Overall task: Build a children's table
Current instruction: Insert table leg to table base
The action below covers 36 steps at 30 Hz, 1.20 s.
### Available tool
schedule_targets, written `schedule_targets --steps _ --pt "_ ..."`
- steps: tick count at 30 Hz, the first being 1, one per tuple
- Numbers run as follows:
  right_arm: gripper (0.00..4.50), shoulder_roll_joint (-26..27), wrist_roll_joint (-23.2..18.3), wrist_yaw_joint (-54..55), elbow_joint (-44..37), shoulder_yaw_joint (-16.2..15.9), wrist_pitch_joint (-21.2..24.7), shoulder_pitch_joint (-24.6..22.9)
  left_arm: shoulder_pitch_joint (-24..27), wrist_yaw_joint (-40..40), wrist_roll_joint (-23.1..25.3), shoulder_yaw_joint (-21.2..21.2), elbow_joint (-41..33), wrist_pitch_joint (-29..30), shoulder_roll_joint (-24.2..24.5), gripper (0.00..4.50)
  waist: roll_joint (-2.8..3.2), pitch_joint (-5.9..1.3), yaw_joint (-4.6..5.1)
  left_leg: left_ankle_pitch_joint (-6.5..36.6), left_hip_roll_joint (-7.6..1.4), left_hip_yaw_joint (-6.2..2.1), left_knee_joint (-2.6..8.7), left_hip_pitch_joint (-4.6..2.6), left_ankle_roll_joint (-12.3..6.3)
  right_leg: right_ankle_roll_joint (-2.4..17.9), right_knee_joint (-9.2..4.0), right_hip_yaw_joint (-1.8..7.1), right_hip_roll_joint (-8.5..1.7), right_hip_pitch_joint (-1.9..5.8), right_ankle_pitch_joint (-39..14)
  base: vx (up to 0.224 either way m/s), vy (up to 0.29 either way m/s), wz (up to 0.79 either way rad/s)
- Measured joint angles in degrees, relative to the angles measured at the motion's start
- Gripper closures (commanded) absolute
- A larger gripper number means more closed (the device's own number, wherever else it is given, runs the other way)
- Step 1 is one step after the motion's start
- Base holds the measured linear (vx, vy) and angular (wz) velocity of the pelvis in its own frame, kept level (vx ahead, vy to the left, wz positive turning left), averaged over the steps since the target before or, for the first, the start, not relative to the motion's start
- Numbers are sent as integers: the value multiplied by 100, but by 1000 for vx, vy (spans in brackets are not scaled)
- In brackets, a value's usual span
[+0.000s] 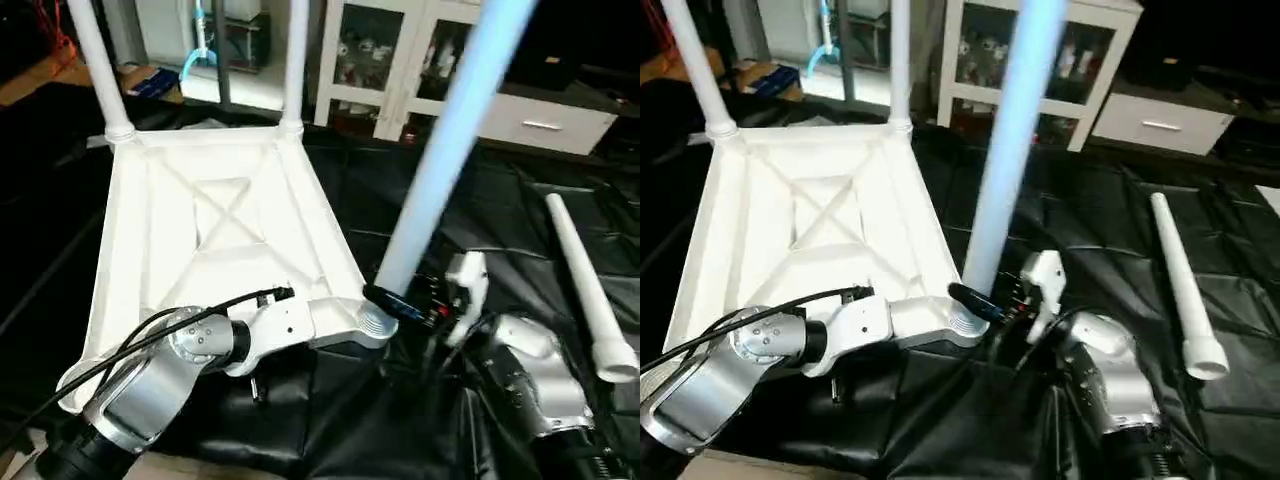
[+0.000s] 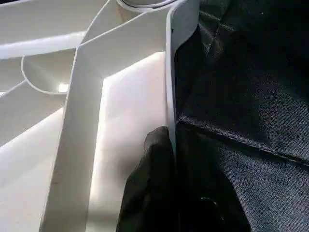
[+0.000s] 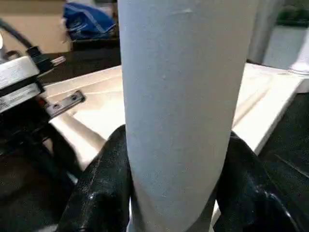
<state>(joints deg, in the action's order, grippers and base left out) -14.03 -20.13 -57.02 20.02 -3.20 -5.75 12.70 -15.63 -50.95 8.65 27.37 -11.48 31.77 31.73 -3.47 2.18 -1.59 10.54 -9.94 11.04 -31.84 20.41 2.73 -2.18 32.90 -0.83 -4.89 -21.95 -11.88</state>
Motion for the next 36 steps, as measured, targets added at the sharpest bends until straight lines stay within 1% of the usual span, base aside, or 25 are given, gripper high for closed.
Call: schedule_targets --steps 3,4,6,8,11,19,24,29,32,36 --pt "266 146 3 252 -4 40 -120 -104 20 71 -3 -49 53 5 -91 450 7 2 6 0 15 -55 3 4 0 -1 -46 -15 4 1 -1 0 0 0" --pt "266 165 9 319 -7 41 -153 -126 25 110 -3 -52 64 4 -112 450 14 2 6 0 20 -73 5 9 0 -1 -81 -15 12 6 -1 0 0 0" --pt "266 190 28 410 -8 50 -218 -156 28 139 -5 -69 100 -9 -173 450 15 3 5 0 33 -91 4 17 0 -1 -111 -12 13 8 -1 0 0 0" --pt "266 221 48 539 -17 81 -291 -201 31 182 -9 -99 165 -26 -277 450 15 3 2 1 50 -90 3 23 -2 -1 -130 4 9 8 -1 0 0 0" --pt "266 235 58 626 -17 94 -356 -224 30 239 -9 -106 200 -54 -330 450 28 5 3 2 52 -91 4 43 -3 0 -175 3 8 6 -1 0 0 0" --pt "266 267 118 756 -8 89 -416 -223 29 268 -5 -117 243 -83 -362 450 36 5 3 2 52 -91 5 45 -3 1 -182 5 9 4 0 0 0 0" --pt "266 365 287 1136 128 81 -513 -57 21 465 4 -168 310 14 -551 450 47 15 58 2 52 -91 4 46 -3 3 -182 4 9 -3 1 0 0 0" --pt "266 488 509 1779 394 116 -570 266 -122 822 21 -233 519 203 -951 450 72 53 137 1 53 -91 3 53 -4 5 -181 5 9 -7 3 0 0 0" --pt "266 591 642 2175 643 174 -626 530 -301 1058 42 -266 764 277 -1241 450 117 85 149 1 54 -89 4 58 -4 5 -181 6 7 -18 3 0 0 0" --pt "266 727 743 2734 1018 294 -614 905 -529 1352 96 -290 1092 388 -1602 450 128 94 142 1 52 -88 12 68 -3 13 -175 1 7 -38 8 0 0 0"
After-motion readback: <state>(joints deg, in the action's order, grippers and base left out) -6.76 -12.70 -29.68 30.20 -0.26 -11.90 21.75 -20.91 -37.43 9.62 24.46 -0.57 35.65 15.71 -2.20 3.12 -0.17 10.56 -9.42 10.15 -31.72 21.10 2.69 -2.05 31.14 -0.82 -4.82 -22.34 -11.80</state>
